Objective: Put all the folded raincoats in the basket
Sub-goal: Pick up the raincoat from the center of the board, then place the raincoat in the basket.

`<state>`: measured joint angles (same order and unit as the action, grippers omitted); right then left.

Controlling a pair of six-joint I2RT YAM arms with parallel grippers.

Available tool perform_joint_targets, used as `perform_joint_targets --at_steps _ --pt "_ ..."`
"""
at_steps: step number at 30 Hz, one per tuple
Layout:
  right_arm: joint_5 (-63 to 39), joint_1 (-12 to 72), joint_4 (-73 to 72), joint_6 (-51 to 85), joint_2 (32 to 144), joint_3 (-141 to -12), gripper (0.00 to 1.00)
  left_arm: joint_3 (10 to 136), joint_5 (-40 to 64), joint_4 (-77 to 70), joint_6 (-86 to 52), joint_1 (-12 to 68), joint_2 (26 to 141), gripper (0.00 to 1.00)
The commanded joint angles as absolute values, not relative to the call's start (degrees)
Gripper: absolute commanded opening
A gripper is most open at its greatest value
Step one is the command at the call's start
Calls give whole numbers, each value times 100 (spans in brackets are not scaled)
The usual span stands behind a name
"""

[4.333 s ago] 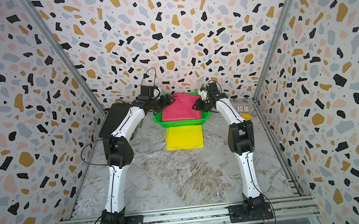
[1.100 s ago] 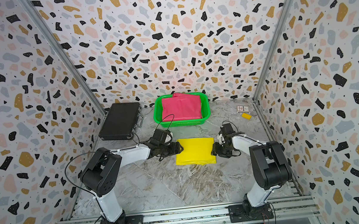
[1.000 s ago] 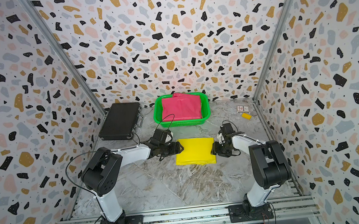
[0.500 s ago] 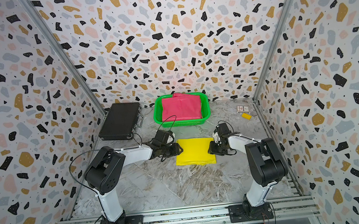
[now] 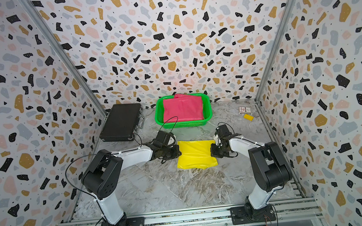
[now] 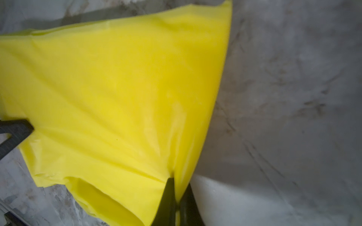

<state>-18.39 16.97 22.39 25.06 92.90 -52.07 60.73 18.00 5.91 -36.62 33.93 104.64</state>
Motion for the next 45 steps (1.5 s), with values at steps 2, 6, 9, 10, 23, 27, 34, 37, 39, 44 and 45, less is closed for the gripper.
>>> perform_joint_targets --at_steps 2,6,9,10,23,27,34,37,39,44,45 --pt "-1730 1734 2744 2443 8775 -5503 0 6331 1719 994 -3538 3432 9985 0" --pt "-1808 1740 2957 2451 8499 -5757 0 6563 1692 1408 -3443 3430 9750 0" --pt "-1824 1740 3118 2443 8370 -6063 0 6900 1737 1742 -3273 3428 9666 0" --pt "-1797 1740 3193 2431 8350 -6206 0 7094 1671 1961 -3198 3428 9668 0" --pt "-2365 1609 3599 2505 9634 -8942 0 10191 1798 3513 -2774 2926 10705 0" --pt "-2570 1480 3601 2548 10320 -9761 0 10959 2091 3583 -2805 2499 11206 0" --pt "-2969 1312 3597 2635 11601 -11201 0 12296 2470 3527 -2777 2044 12190 0" --pt "-3188 1231 3603 2721 12137 -11760 0 12848 2603 3454 -2835 1941 12671 0" --pt "-3327 1176 3600 2780 12481 -12090 0 13161 2679 3432 -2888 1891 12998 0" --pt "-3346 1125 3604 2768 13216 -12736 0 13289 2694 3101 -3071 1732 13456 0" --pt "-3362 1117 3605 2760 13348 -12847 0 13257 2702 3005 -3101 1694 13505 0"
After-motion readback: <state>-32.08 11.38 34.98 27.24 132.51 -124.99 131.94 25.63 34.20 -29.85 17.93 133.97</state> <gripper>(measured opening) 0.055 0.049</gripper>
